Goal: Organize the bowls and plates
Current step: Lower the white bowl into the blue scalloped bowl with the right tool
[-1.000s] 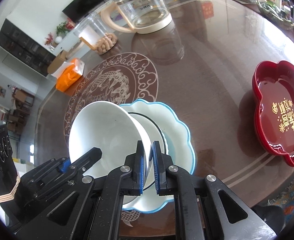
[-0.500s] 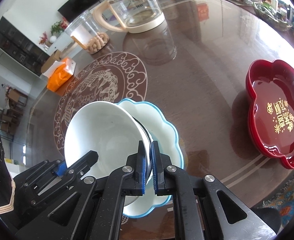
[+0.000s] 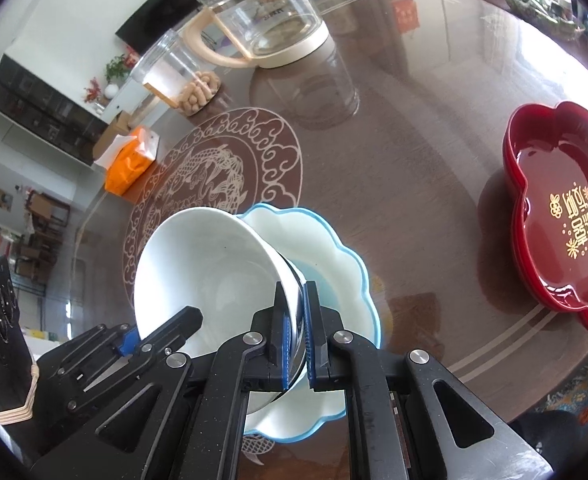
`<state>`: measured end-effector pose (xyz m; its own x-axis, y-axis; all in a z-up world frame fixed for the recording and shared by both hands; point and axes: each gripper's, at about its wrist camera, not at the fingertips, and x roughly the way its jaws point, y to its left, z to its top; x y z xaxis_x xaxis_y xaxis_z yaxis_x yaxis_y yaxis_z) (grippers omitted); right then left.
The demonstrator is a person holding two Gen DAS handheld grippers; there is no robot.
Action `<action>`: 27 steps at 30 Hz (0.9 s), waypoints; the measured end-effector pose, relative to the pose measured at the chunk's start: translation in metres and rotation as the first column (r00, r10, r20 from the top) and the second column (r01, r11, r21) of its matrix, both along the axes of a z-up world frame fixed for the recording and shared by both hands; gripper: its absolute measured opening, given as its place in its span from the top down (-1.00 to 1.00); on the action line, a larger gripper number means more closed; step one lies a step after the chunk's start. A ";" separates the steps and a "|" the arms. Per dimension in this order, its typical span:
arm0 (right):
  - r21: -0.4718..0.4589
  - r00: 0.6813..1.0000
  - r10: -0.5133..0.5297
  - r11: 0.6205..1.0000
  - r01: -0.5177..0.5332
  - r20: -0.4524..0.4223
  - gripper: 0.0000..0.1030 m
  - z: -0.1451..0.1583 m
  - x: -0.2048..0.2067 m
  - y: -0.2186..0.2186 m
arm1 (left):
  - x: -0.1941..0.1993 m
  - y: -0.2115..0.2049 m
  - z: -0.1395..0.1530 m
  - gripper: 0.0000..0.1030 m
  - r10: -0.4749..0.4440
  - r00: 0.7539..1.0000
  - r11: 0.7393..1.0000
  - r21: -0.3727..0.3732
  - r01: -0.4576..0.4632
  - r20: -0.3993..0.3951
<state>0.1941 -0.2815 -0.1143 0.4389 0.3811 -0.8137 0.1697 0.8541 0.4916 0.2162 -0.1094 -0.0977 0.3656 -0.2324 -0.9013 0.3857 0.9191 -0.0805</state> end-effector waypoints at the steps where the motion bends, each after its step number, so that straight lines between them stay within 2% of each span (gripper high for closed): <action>1: 0.022 1.000 -0.008 1.000 0.008 -0.004 0.84 -0.001 0.000 -0.002 | 0.000 0.000 0.001 0.75 -0.002 1.000 1.000 0.002 0.002 0.002; 7: 0.088 1.000 -0.023 0.996 0.025 -0.018 0.84 -0.004 -0.001 -0.005 | -0.001 0.003 0.007 0.72 -0.012 1.000 1.000 -0.004 0.012 -0.002; 13: 0.097 1.000 -0.004 0.995 0.006 -0.020 0.85 -0.002 0.000 0.001 | -0.002 0.011 0.011 0.70 -0.007 1.000 1.000 -0.003 0.007 -0.003; 19: 0.105 1.000 0.011 0.994 -0.009 -0.019 0.85 -0.003 0.001 0.006 | 0.002 0.025 0.012 0.69 0.003 0.999 0.998 -0.064 -0.007 -0.052; 23: 0.111 1.000 0.017 0.994 -0.015 -0.025 0.85 -0.005 0.001 0.008 | 0.002 0.026 0.009 0.68 -0.006 0.998 0.998 -0.069 0.002 -0.067; 27: 0.120 0.999 0.004 0.993 0.000 -0.040 0.84 -0.010 0.001 0.005 | 0.011 0.031 0.004 0.66 -0.016 0.991 0.992 -0.129 -0.001 -0.132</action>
<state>0.1951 -0.2768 -0.1242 0.4056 0.4776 -0.7793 0.1899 0.7900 0.5830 0.2270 -0.0786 -0.0941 0.2422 -0.3519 -0.9041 0.3708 0.8947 -0.2490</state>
